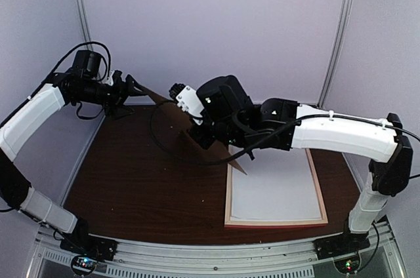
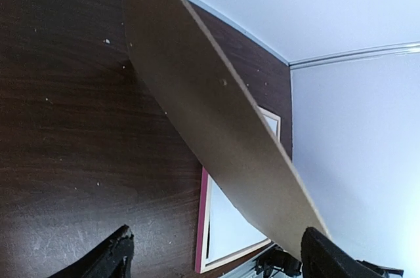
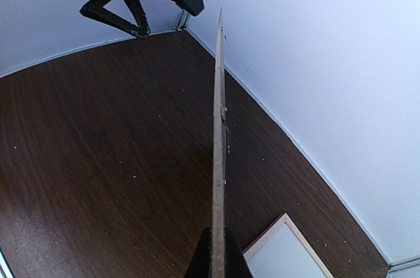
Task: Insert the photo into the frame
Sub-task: Turn over the backboard.
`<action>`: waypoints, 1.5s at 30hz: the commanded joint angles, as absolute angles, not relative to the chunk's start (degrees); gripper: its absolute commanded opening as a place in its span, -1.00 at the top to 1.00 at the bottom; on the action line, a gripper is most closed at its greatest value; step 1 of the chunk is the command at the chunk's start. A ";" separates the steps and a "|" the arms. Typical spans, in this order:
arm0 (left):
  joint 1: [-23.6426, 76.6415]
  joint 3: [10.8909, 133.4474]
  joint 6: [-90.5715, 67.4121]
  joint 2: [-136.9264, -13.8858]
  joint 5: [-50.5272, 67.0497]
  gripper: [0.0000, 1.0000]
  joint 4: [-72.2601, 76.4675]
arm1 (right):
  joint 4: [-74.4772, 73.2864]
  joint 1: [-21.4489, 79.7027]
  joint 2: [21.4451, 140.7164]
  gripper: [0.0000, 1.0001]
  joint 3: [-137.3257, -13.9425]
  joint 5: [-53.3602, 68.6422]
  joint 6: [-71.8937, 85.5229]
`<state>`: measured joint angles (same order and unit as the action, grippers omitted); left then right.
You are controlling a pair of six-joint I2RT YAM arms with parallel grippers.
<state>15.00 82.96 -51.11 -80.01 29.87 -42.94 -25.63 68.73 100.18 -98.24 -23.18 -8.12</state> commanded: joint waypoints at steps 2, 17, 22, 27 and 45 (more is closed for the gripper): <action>15.21 79.81 -55.69 -77.70 30.55 -0.78 -38.50 | -23.08 72.78 103.29 1.00 -100.38 -28.26 -9.86; 15.21 73.49 -59.31 -78.38 32.51 -0.63 -33.86 | -22.72 77.54 107.00 0.90 -102.27 -28.44 -9.57; 15.21 72.54 -60.62 -78.36 32.76 -0.51 -32.43 | -23.03 78.78 108.47 0.89 -102.98 -28.45 -9.22; 15.21 70.96 -61.81 -77.39 32.19 -0.31 -31.76 | -22.93 79.57 109.59 0.81 -103.33 -28.38 -8.80; 15.21 68.47 -61.75 -78.00 31.75 0.55 -29.00 | -24.25 80.94 111.63 0.34 -104.52 -24.79 -7.16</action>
<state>15.00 68.86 -62.30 -78.41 31.90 -31.88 -24.21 80.42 110.80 -102.28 -26.83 -8.91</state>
